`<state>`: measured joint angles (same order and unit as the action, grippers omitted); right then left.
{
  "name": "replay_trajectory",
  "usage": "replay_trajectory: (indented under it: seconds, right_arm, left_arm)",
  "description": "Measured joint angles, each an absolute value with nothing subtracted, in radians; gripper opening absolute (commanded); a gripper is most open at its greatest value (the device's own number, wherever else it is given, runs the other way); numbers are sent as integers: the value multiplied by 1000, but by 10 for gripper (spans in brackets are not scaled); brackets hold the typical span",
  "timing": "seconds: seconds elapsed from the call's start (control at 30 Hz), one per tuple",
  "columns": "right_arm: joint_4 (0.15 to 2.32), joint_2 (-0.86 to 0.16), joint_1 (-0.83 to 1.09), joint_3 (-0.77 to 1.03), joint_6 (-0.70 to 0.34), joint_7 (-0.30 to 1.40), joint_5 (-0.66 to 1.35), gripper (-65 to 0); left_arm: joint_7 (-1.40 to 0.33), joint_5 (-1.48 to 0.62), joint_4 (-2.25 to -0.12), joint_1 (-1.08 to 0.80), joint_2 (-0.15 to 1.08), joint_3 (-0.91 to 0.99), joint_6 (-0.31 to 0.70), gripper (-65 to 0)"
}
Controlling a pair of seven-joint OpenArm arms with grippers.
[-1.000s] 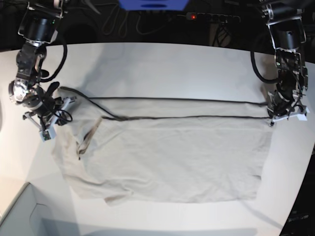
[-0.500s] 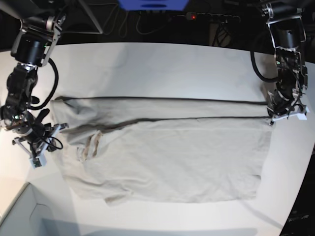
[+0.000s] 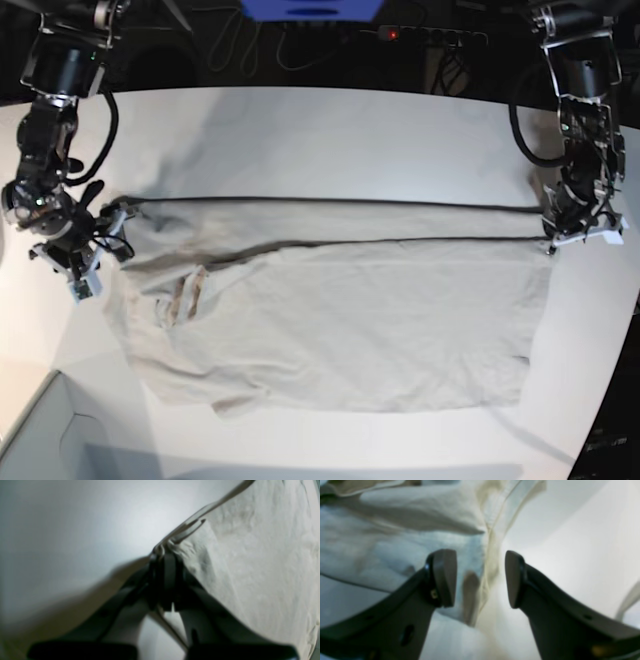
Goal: Layout the t-shirt on the table in an organized manner, then fold the t-shirt properly
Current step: 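Hold the shirt edge with both grippers and tug it taut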
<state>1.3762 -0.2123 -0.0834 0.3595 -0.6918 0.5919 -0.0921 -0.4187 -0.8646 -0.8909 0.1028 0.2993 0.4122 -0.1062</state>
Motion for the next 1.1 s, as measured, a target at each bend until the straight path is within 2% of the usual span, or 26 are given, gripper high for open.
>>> replay_trajectory:
  seconds: [0.27, 0.47, 0.73, 1.1]
  right_arm:
    - [1393, -173, -2, 525, -691, 589, -96, -333]
    - [1388, -168, 21, 542, -692, 607, -97, -333]
    - [1593, -109, 117, 539, -691, 600, -90, -328]
    - [1372, -88, 35, 537, -691, 590, -93, -329]
  left_arm:
    - [-416, -864, -891, 103, 299, 412, -105, -650]
    - [-414, -864, -891, 103, 299, 412, -105, -650]
    - [-416, -864, -891, 103, 299, 412, -105, -650]
    - [-430, -867, -891, 103, 310, 410, -105, -650]
